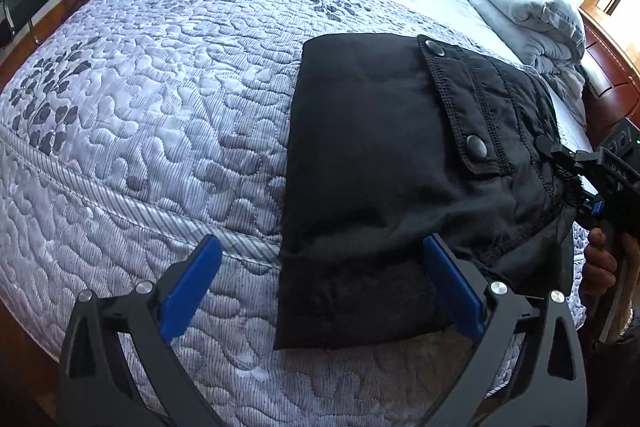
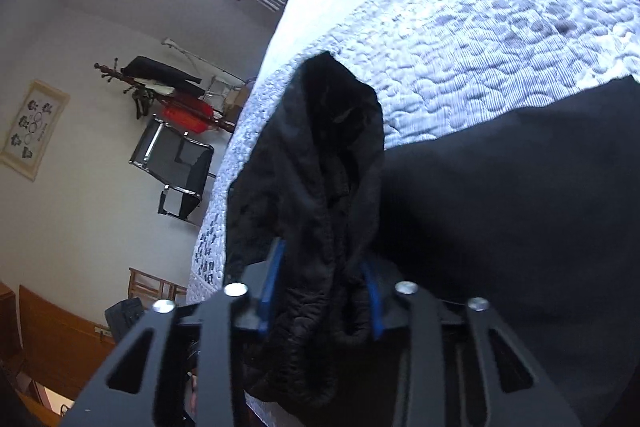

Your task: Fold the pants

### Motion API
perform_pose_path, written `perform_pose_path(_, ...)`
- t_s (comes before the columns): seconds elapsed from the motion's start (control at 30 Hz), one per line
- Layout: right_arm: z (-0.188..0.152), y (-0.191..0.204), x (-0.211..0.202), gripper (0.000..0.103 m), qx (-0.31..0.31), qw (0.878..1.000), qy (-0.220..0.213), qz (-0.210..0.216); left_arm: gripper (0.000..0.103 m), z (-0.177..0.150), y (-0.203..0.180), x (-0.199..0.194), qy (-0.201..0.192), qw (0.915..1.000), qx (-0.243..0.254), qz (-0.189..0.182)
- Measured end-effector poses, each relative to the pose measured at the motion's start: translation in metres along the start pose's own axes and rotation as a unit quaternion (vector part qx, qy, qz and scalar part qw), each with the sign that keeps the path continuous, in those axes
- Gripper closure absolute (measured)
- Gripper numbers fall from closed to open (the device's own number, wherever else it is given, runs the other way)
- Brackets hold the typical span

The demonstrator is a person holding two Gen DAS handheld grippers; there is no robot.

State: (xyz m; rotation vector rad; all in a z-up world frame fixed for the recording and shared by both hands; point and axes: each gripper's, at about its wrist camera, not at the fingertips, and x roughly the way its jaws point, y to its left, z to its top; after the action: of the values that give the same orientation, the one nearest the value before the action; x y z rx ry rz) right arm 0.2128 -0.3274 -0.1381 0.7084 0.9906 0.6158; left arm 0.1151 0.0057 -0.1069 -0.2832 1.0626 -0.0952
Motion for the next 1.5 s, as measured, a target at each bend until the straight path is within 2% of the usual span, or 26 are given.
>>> perform_pose_path(0.1,-0.001,0.01,-0.005,0.078,-0.011,1.0,-0.007,0.006,0.003,-0.001,0.003,-0.001,0.0,1.0,-0.007,0.004)
perform_pose_path(0.27,0.002,0.022,-0.015,0.079,-0.003,0.999,-0.011,0.04,0.003,-0.002,0.007,-0.006,0.001,0.9999,-0.013,0.006)
perform_pose_path(0.63,0.007,0.044,-0.036,0.081,-0.026,0.999,-0.011,0.045,0.003,-0.004,0.017,-0.017,-0.008,0.9993,-0.036,0.005)
perform_pose_path(0.97,0.017,0.062,-0.09,0.081,-0.033,0.995,-0.036,0.082,0.003,0.001,0.01,-0.027,-0.021,0.9992,-0.034,-0.002)
perform_pose_path(1.17,0.022,0.051,-0.126,0.082,-0.025,0.995,-0.058,0.073,0.003,0.002,-0.005,-0.028,-0.022,0.9995,-0.022,-0.008)
perform_pose_path(1.5,0.01,0.005,-0.149,0.082,0.015,0.996,-0.072,0.044,0.003,0.004,-0.034,-0.026,-0.022,0.9995,0.018,-0.013)
